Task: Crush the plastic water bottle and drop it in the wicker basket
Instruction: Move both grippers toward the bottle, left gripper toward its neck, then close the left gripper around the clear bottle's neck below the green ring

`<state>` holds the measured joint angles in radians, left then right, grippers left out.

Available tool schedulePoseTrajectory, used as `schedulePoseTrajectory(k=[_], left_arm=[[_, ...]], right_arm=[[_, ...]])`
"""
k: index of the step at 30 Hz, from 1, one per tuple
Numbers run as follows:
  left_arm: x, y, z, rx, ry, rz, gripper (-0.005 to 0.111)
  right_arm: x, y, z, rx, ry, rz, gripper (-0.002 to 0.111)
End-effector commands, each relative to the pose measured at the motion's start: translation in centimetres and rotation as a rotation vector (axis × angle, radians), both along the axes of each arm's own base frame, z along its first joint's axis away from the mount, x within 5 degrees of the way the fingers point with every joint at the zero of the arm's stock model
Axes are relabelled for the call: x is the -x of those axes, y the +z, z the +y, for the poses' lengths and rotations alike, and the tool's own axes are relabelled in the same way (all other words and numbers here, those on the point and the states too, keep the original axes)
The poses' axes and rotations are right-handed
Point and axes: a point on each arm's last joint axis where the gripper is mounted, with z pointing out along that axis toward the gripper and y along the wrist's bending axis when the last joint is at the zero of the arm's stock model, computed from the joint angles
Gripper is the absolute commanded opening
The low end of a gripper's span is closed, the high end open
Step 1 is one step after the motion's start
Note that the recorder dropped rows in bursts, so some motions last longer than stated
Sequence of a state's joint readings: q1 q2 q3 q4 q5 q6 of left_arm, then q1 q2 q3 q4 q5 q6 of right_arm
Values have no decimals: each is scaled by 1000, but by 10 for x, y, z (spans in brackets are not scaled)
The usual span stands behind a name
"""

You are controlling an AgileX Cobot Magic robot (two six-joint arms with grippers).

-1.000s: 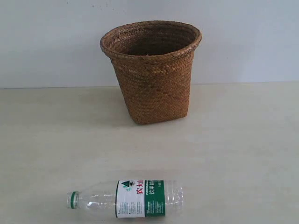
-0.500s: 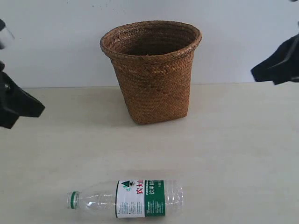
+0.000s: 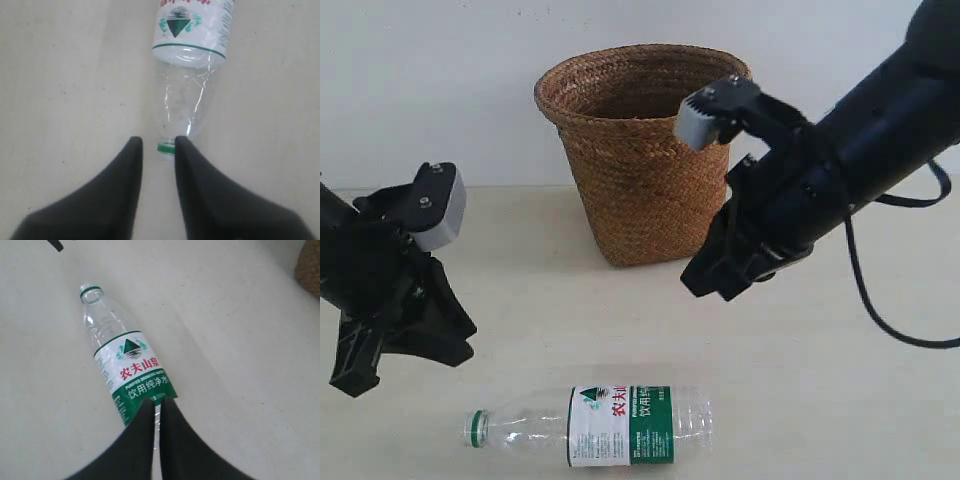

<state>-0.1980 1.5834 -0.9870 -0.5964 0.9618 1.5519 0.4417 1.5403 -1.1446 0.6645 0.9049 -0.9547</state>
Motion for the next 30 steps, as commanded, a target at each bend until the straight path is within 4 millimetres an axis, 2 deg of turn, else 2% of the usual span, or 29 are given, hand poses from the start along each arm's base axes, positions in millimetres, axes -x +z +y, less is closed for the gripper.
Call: schedulePoseTrajectory(k=[1, 2, 3, 7, 16, 25, 30], left_arm=[[-7, -15, -5, 1, -30, 33, 59], [-10, -23, -5, -6, -36, 48, 67], [-10, -27, -5, -9, -54, 49, 68], [-17, -43, -6, -30, -98, 25, 67], [-23, -77, -9, -63, -128, 81, 67], [-25, -93, -29, -133, -180, 6, 67], [-25, -97, -32, -143, -191, 1, 67]], right_arm=[[-1, -16, 16, 22, 28, 46, 0], [-2, -23, 21, 29, 31, 58, 0], [-2, -24, 22, 30, 29, 63, 0], [-2, -36, 33, 43, 41, 74, 0], [-5, -55, 40, 72, 50, 128, 0], [-7, -57, 41, 72, 40, 117, 0], [-7, -57, 41, 72, 40, 115, 0]])
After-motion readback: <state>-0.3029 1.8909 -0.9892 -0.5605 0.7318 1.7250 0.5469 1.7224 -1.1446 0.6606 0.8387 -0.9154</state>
